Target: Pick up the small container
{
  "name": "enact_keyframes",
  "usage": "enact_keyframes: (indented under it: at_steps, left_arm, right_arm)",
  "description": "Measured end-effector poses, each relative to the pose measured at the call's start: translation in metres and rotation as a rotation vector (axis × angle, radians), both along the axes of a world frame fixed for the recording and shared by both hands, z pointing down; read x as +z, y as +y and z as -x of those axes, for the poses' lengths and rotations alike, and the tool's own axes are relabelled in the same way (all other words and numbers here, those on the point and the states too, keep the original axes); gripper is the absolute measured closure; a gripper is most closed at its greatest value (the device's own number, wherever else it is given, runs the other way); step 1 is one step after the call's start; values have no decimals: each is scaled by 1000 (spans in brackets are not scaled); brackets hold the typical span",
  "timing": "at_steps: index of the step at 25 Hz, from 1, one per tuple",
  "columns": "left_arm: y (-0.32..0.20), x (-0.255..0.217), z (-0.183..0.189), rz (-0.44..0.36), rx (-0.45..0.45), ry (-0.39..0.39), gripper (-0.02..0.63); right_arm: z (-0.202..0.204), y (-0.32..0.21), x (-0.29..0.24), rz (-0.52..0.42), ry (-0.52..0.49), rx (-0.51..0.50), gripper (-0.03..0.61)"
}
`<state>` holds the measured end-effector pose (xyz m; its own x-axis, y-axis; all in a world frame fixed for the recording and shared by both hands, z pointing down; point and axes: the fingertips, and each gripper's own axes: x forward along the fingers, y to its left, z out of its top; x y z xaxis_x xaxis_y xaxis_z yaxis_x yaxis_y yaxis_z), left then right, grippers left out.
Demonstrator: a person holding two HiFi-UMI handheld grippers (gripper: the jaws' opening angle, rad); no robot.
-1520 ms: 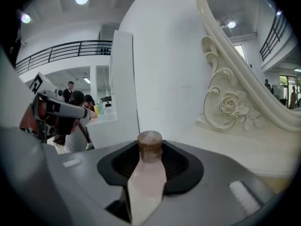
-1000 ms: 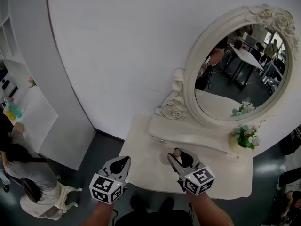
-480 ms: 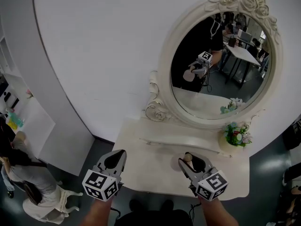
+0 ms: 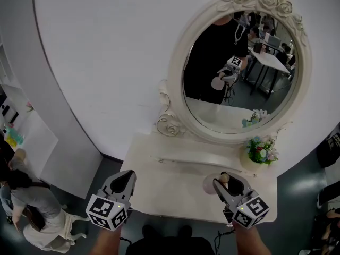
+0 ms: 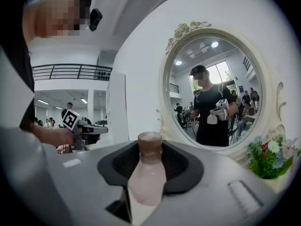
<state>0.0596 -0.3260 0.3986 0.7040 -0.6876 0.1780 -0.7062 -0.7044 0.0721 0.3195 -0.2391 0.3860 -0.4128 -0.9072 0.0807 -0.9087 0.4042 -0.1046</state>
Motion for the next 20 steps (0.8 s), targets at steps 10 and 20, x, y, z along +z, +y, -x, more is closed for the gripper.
enact_keyframes:
  at_steps: [10,20]
  left_arm:
    - [-10,-10,-19,-17,55,-15,615]
    - [-14,-1,-19,-11,46,0,615]
  right_arm:
    - [-6,-5,-32,-80,20,38,426]
    - [11,-4,-6,-57,-8,47,426]
